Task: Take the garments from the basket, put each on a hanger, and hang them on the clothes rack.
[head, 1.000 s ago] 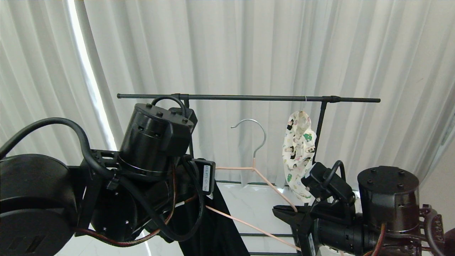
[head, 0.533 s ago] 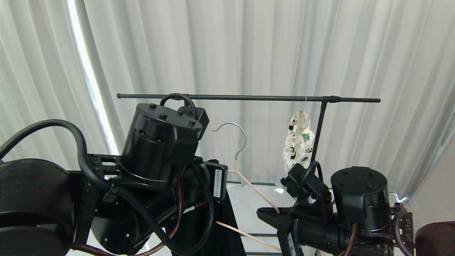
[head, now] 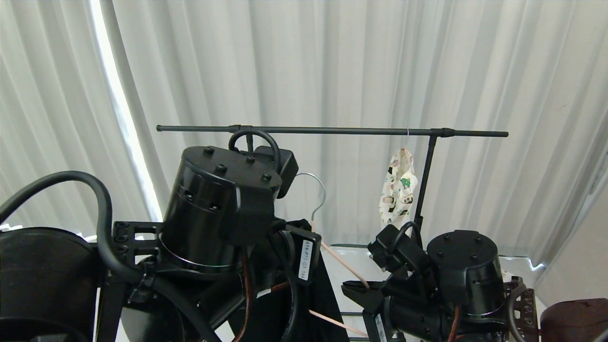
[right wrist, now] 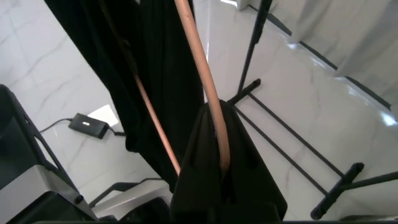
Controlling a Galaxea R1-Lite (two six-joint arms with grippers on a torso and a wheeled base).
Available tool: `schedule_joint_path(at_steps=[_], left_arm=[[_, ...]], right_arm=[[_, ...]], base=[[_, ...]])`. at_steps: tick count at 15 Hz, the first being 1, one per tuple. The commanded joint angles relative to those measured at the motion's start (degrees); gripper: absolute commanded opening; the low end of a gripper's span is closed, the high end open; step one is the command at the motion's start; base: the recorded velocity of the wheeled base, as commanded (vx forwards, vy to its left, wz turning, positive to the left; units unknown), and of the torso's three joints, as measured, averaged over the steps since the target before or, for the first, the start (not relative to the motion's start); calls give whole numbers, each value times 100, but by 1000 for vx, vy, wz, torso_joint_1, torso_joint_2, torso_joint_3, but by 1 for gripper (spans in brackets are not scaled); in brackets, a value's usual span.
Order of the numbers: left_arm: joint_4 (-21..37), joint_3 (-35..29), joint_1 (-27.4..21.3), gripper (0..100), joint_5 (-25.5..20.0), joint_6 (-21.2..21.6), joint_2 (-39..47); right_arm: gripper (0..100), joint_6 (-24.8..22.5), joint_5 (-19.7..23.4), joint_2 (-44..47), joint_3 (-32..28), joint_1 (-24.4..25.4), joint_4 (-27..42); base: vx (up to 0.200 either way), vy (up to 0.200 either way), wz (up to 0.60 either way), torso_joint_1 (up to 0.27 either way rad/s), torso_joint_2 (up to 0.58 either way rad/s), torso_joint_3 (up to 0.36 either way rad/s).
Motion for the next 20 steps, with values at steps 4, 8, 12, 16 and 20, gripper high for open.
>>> schedule_joint_path(at_steps=[4, 8, 12, 16, 20], left_arm=[[-709, 655, -8, 0, -10, 660, -163], [-806, 743, 36, 100, -10, 704, -234], [-806, 769, 18, 100, -19, 721, -489], [-806, 1262, 62, 100, -28, 941, -910], [-806, 2308, 115, 100, -1030, 1319, -2053]], right_arm=[[0, 28, -317, 55, -6, -54, 6], [0, 98, -440, -76, 3, -72, -3], [0, 80, -457, -138, 11, -142, -38], [0, 28, -457, -147, 90, -257, -399], [0, -649, -264, -533, 917, -274, -750]], base=[[0, 0, 0, 0, 0, 0], [0, 0, 0, 0, 0, 0], [0, 0, 0, 0, 0, 0], [0, 0, 0, 0, 0, 0], [0, 0, 0, 0, 0, 0]])
